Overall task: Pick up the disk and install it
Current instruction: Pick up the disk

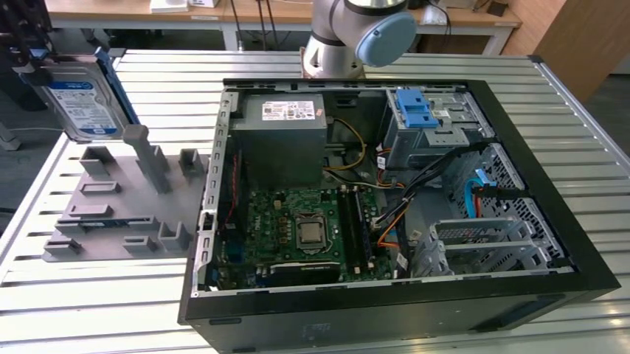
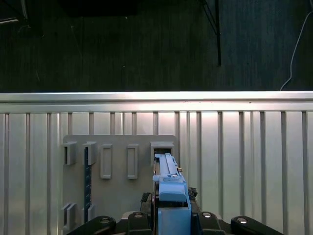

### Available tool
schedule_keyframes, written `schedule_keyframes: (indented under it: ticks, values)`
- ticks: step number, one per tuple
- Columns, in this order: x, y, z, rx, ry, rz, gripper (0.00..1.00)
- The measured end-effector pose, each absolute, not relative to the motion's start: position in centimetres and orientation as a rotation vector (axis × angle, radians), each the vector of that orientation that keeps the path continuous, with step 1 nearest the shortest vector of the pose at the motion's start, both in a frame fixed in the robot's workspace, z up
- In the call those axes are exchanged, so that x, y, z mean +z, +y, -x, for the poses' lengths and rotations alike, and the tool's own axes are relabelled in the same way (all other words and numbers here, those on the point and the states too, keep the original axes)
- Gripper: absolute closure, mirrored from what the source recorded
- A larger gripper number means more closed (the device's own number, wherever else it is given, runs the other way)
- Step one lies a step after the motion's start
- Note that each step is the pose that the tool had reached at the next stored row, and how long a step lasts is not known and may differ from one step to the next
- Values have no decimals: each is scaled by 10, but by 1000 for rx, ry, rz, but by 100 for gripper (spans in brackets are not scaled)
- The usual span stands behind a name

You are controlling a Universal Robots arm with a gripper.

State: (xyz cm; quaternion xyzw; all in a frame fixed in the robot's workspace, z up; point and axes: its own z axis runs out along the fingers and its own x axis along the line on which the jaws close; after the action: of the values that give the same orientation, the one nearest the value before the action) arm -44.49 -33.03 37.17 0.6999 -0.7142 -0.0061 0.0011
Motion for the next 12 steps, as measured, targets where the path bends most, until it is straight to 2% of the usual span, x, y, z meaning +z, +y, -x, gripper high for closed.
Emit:
schedule_keyframes:
  ticks: [12]
  values:
    - [381,-330,445,-19,-2242,-2197,64]
